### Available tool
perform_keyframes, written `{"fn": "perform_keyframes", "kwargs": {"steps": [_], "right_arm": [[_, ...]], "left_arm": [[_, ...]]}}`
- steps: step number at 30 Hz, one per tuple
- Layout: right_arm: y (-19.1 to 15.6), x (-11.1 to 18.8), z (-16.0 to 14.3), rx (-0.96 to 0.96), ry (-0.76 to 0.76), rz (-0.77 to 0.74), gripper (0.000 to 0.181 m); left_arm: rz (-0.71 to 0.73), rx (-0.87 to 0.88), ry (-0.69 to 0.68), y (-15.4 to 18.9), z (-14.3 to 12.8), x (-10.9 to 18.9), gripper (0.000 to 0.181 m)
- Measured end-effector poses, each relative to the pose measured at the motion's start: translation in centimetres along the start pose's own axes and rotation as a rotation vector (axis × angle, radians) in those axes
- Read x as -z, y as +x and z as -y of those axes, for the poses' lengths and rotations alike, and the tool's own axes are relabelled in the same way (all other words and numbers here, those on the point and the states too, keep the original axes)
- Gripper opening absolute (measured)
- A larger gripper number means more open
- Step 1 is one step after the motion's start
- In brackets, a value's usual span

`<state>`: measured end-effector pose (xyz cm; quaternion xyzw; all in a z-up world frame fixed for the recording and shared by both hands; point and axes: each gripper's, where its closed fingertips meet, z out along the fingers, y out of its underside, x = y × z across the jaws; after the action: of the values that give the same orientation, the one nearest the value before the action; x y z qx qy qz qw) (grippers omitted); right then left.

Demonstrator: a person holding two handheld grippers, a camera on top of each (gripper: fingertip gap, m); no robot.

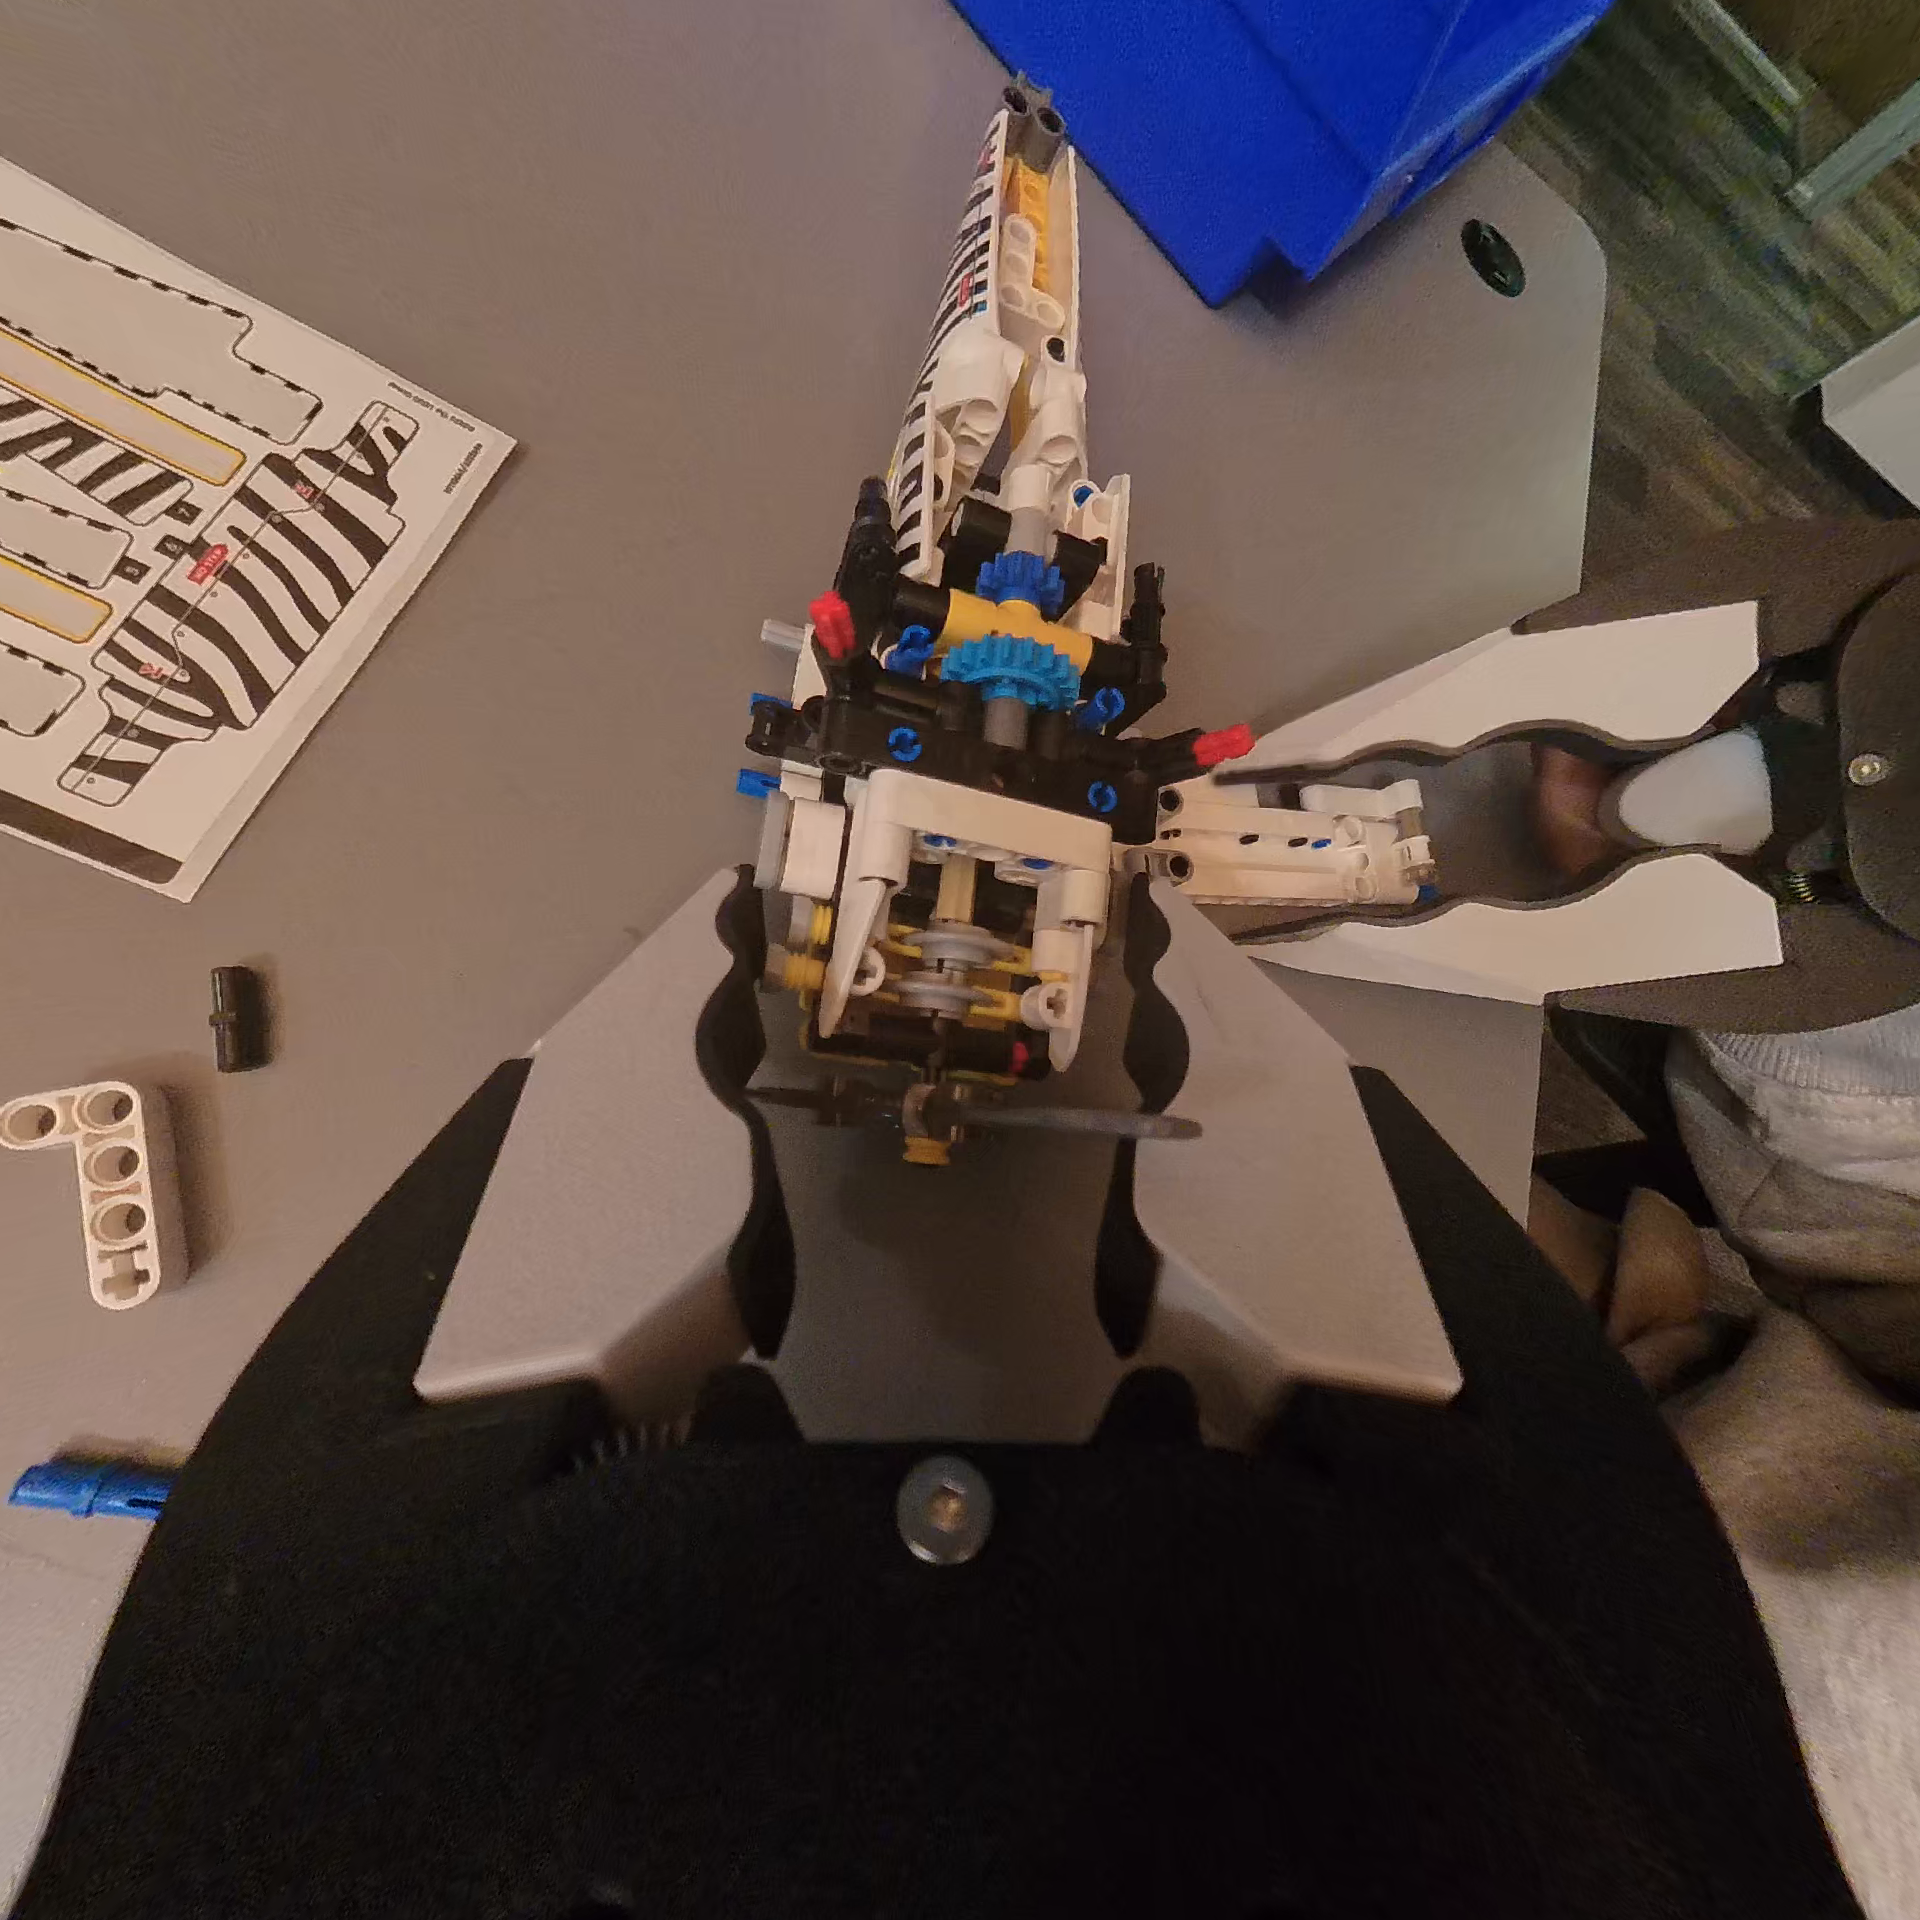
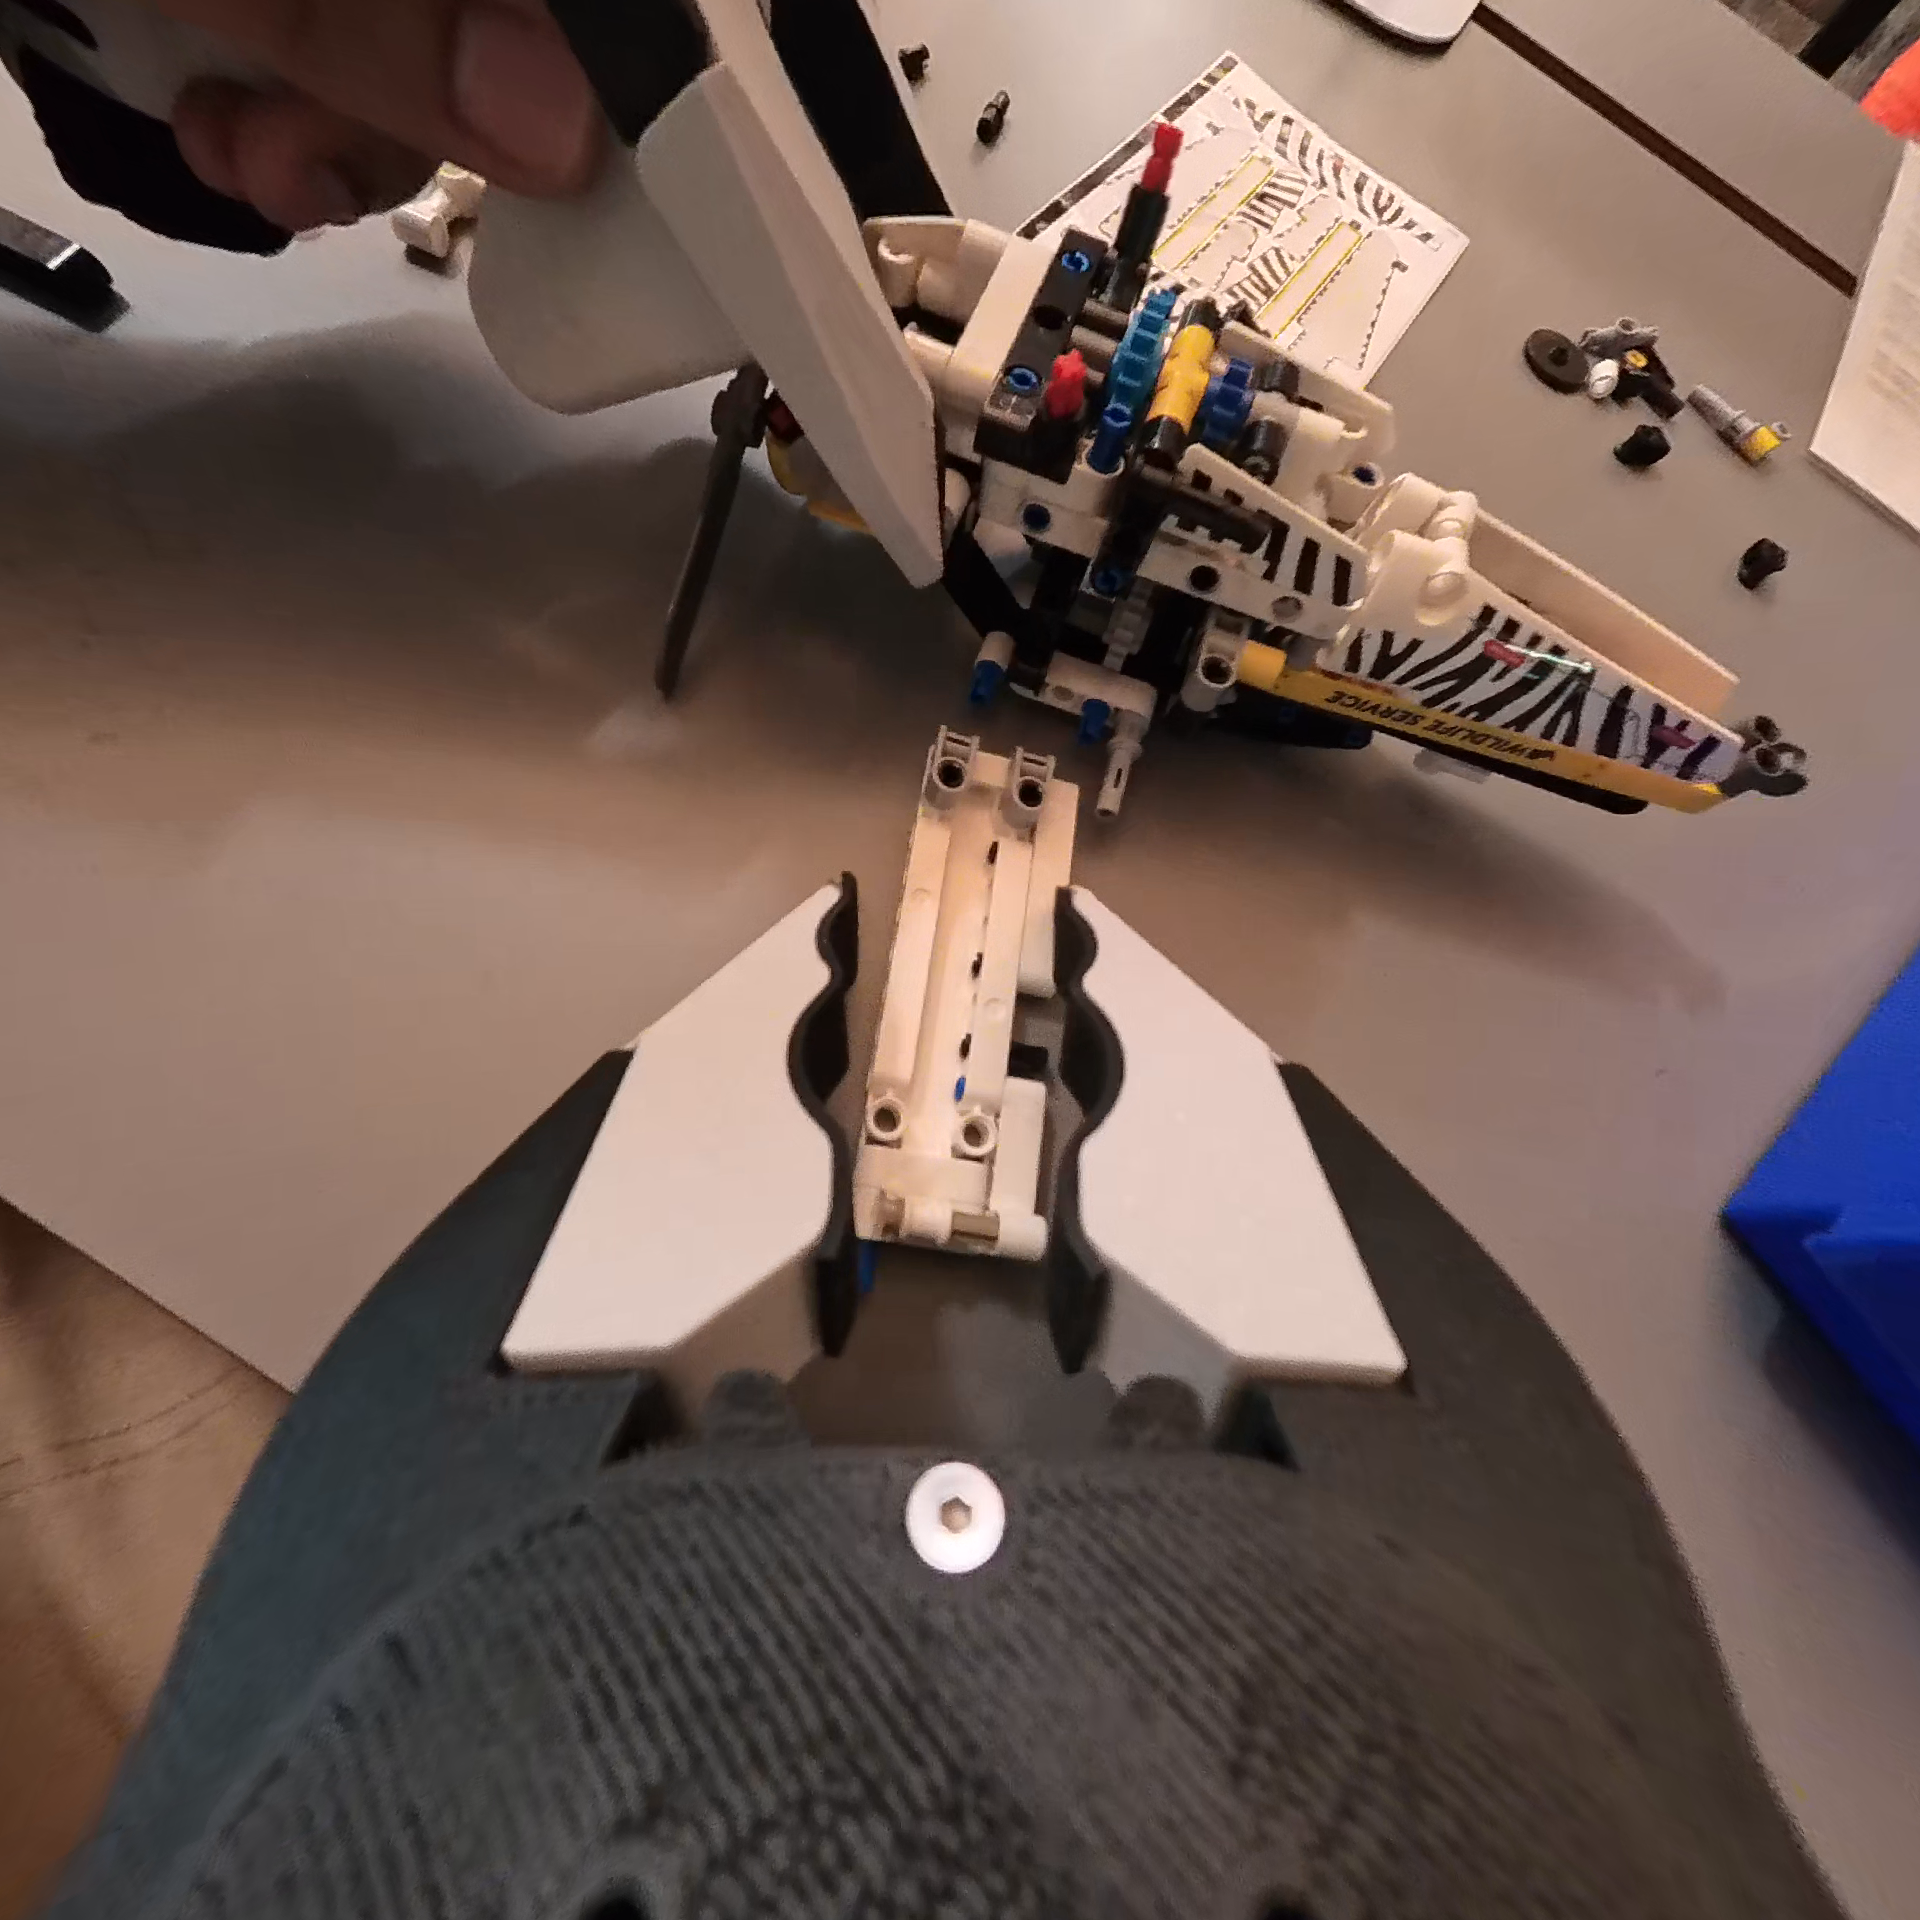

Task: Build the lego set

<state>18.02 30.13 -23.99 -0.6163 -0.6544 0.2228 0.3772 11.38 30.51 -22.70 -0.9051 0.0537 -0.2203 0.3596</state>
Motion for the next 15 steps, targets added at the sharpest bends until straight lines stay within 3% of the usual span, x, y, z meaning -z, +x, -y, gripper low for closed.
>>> {"fn": "perform_keyframes", "kwargs": {"steps": [15], "right_arm": [[0.32, -0.28, 0.27, 0.008, -0.009, -0.057, 0.015]], "left_arm": [[0.002, 0.029, -0.017, 0.47, -0.29, -0.11, 0.067]]}}
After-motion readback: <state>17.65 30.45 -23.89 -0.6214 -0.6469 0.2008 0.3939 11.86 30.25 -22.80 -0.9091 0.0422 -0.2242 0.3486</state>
